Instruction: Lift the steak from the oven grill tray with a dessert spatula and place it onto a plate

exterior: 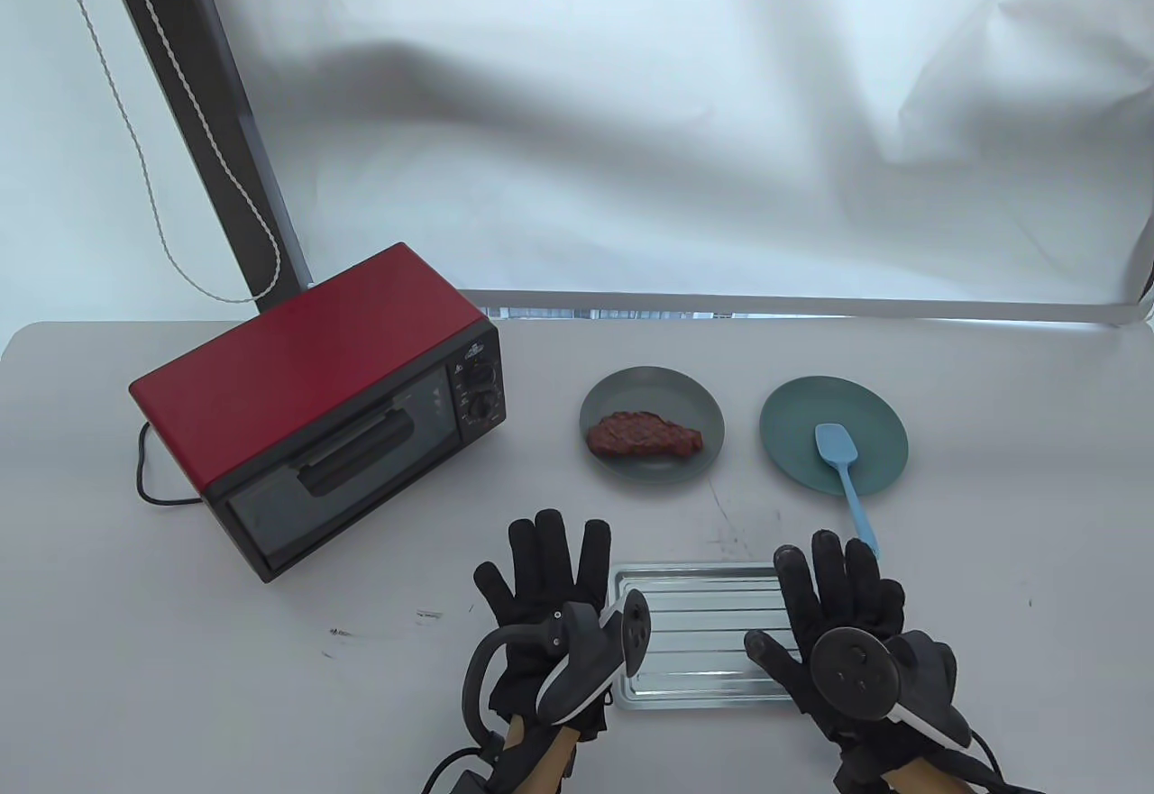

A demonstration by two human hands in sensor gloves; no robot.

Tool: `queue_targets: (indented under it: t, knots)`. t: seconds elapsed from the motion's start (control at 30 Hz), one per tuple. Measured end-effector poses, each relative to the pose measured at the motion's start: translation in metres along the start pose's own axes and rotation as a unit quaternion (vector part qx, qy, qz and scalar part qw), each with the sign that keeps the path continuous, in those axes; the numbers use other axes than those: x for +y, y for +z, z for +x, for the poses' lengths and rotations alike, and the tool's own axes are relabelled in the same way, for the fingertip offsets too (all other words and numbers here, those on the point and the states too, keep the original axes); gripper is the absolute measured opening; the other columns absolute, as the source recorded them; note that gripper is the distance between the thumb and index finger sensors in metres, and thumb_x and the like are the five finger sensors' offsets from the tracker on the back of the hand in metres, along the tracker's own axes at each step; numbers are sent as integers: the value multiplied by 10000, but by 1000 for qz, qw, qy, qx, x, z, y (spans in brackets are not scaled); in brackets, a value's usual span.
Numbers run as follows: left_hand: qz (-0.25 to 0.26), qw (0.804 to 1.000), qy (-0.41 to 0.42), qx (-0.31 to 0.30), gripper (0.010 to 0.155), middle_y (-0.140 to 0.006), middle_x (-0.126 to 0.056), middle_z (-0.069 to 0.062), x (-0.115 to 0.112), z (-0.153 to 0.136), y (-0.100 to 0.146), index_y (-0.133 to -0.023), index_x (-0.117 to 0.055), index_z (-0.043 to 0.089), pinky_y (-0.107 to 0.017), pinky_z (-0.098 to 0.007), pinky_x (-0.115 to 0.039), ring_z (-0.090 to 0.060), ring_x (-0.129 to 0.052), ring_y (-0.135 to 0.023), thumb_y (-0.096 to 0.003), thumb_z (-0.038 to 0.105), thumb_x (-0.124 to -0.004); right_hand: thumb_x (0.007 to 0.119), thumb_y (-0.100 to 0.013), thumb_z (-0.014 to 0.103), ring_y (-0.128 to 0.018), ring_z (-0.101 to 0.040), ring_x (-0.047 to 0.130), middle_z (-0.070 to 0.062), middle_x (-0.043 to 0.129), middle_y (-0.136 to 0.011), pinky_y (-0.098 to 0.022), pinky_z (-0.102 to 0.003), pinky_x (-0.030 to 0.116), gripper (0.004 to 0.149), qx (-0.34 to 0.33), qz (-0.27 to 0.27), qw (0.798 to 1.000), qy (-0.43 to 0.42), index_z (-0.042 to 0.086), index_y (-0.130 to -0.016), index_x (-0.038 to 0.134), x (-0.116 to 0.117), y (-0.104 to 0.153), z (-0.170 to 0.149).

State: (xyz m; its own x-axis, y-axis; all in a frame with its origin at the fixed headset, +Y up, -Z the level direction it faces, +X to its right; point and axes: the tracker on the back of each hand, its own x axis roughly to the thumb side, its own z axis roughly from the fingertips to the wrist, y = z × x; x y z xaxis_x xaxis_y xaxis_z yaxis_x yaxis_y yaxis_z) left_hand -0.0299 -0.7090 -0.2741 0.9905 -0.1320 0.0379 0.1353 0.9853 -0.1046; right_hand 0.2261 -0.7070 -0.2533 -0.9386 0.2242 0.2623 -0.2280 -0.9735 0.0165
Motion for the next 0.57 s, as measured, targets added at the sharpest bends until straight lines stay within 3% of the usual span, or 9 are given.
queue_targets:
  t: [0.57]
  knots:
    - [0, 1000, 22, -12, 848, -1221, 55, -225, -6, -5, 3, -1140, 72, 272, -713, -797, -238, -489, -45, -1128, -572, 709, -382, 571, -660, 587, -1024, -678, 43, -358, -61, -1175, -654, -822, 195, 846, 7, -11, 1000, -3, 163, -1149, 26, 0, 0, -6]
